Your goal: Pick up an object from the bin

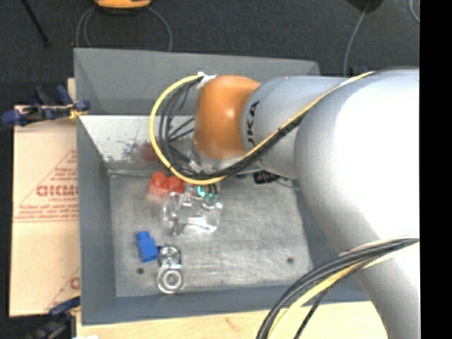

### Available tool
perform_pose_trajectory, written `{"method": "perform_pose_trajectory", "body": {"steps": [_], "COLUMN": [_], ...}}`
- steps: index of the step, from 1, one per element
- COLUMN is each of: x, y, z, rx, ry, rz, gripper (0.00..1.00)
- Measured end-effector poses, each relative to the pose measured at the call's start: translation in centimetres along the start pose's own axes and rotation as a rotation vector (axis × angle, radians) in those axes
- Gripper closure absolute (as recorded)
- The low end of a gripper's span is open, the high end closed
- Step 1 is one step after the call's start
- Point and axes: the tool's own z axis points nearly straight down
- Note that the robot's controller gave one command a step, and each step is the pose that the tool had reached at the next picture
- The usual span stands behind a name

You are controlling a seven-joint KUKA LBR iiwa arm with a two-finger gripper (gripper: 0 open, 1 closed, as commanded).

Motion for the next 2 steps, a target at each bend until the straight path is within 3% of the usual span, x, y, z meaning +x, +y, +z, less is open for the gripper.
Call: {"method": "perform_pose_trajectory", "body": {"steps": [1,2], "x": [-0.2,-0.5], "y": [0.0,-0.1], "z": [-1.4,-0.4], "rx": [-0.001,-0.003], "ry": [0.006,0.000], "rz": [0.131,0.076], "gripper": [0.00,0.00]}}
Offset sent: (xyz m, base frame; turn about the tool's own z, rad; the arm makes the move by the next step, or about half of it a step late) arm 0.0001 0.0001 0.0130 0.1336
